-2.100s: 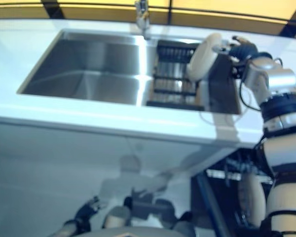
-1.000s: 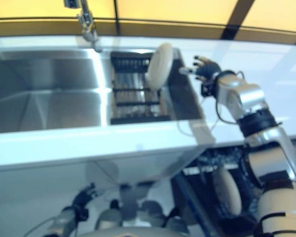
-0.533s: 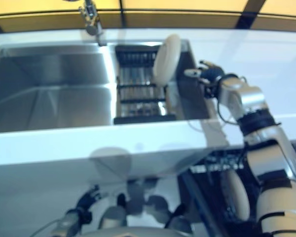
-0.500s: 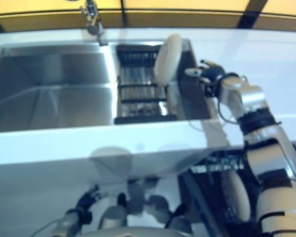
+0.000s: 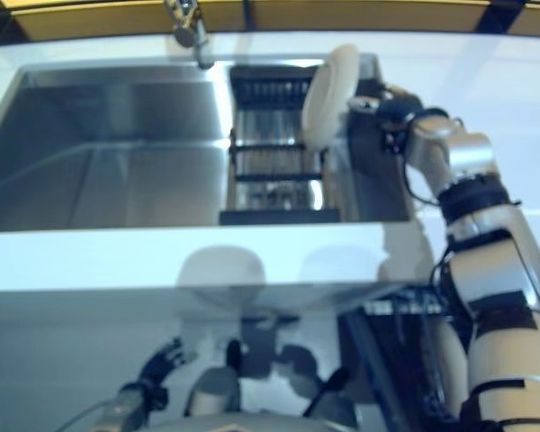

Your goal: Take plates into dishwasher

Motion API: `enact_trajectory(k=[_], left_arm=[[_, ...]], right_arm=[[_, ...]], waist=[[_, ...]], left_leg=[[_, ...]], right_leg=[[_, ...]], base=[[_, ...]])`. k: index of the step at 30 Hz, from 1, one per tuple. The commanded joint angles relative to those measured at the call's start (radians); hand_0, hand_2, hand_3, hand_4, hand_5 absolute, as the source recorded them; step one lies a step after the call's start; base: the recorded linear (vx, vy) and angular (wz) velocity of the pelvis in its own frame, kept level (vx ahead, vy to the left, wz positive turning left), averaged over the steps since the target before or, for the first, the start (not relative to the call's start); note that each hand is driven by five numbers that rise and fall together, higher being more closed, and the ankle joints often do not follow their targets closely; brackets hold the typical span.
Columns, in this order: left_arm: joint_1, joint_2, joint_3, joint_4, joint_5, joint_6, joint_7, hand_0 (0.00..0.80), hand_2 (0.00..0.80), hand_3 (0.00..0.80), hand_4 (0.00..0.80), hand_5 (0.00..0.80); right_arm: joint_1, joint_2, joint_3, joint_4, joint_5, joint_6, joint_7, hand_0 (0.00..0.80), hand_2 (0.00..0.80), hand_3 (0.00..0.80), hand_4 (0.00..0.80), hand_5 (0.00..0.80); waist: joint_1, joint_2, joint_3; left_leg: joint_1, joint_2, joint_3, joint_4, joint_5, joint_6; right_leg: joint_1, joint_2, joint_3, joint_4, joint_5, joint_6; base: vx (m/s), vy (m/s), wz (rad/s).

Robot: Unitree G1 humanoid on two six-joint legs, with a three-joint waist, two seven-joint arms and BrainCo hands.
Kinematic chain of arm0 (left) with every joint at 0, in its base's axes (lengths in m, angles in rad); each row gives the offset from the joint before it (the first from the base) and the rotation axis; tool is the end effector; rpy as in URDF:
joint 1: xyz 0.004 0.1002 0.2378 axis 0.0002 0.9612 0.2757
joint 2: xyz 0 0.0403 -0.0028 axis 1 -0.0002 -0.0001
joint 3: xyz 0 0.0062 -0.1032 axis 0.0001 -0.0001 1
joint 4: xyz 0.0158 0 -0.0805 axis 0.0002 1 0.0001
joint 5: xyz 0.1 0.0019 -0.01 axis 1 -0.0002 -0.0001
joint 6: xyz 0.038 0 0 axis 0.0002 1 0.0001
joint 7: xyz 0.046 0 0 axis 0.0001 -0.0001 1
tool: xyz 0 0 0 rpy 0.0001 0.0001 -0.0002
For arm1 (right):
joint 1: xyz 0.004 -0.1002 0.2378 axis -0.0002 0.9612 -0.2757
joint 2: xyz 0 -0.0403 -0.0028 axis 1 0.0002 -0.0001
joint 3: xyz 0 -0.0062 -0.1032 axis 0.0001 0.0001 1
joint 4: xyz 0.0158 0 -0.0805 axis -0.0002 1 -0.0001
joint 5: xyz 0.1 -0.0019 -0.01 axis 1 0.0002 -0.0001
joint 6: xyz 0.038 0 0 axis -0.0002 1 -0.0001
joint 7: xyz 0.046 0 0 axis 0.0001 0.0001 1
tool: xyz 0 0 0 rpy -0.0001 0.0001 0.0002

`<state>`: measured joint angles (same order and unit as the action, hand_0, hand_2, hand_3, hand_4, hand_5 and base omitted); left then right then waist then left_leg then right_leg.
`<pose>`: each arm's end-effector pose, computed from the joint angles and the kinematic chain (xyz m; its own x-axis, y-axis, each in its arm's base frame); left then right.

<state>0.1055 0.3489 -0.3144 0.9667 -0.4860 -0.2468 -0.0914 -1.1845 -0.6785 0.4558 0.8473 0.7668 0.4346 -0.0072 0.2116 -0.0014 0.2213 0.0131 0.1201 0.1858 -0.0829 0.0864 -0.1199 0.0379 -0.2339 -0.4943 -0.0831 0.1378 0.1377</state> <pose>0.0825 0.2350 -0.0969 0.6598 0.0502 -0.7498 -0.0523 0.9984 0.0209 0.3597 -0.2225 0.2345 0.9830 -0.0070 -0.1833 -0.0134 0.9939 -0.1095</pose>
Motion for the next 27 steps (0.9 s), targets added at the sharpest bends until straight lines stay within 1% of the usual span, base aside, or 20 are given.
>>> enact_trajectory(k=[1,3,9,13,19,27], left_arm=[[-0.008,0.013,-0.091,-0.015,-0.002,-0.038,-0.012,0.000,0.000,0.000,0.000,0.000],[-0.002,0.012,-0.094,-0.019,0.000,-0.035,-0.010,0.000,0.000,0.000,0.000,0.000],[0.009,0.009,-0.101,-0.021,0.008,-0.031,-0.009,0.000,0.000,0.000,0.000,0.000],[0.010,0.013,-0.102,-0.022,0.015,-0.025,-0.011,0.000,0.000,0.000,0.000,0.000],[0.018,0.002,-0.108,-0.023,0.020,-0.016,0.003,0.000,0.000,0.000,0.000,0.000],[0.015,0.006,-0.114,-0.031,0.011,-0.026,-0.010,0.000,0.000,0.000,0.000,0.000]], right_arm=[[-0.179,-0.015,0.035,0.069,0.012,-0.080,0.015,0.000,0.000,0.000,0.000,0.000],[-0.187,-0.014,0.040,0.079,0.012,-0.081,0.017,0.000,0.000,0.000,0.000,0.000],[-0.205,-0.012,0.044,0.107,0.028,-0.112,0.029,0.000,0.000,0.000,0.000,0.000],[-0.205,-0.004,0.043,0.095,0.030,-0.092,0.025,0.000,0.000,0.000,0.000,0.000],[-0.189,0.015,0.035,0.116,0.014,-0.072,0.039,0.000,0.000,0.000,0.000,0.000],[-0.190,0.013,0.028,0.158,-0.011,-0.077,0.047,0.000,0.000,0.000,0.000,0.000]], waist=[[0.045,-0.023,-0.009],[0.049,-0.021,-0.012],[0.057,-0.016,-0.019],[0.057,-0.020,-0.029],[0.060,-0.019,-0.036],[0.067,-0.004,-0.014]], left_leg=[[0.002,-0.006,0.021,-0.004,0.002,0.014],[0.003,-0.008,0.018,-0.004,0.002,0.014],[0.006,-0.013,0.010,-0.004,0.001,0.013],[0.011,-0.015,0.008,-0.004,-0.001,0.013],[0.022,-0.020,0.009,-0.004,-0.002,0.016],[0.007,-0.023,0.002,-0.004,0.006,0.014]], right_leg=[[-0.026,-0.085,0.019,0.106,-0.011,0.059],[-0.022,-0.086,0.016,0.107,-0.013,0.058],[-0.009,-0.088,0.009,0.107,-0.017,0.059],[-0.004,-0.088,0.009,0.110,-0.021,0.061],[0.009,-0.084,0.008,0.110,-0.025,0.056],[0.005,-0.085,0.010,0.106,-0.021,0.056]], base=[[0.072,0.033,0.11],[0.062,0.035,0.09],[0.035,0.028,0.07],[0.028,0.006,0.02],[0.048,0.012,0.01],[-0.006,0.002,0.01]])
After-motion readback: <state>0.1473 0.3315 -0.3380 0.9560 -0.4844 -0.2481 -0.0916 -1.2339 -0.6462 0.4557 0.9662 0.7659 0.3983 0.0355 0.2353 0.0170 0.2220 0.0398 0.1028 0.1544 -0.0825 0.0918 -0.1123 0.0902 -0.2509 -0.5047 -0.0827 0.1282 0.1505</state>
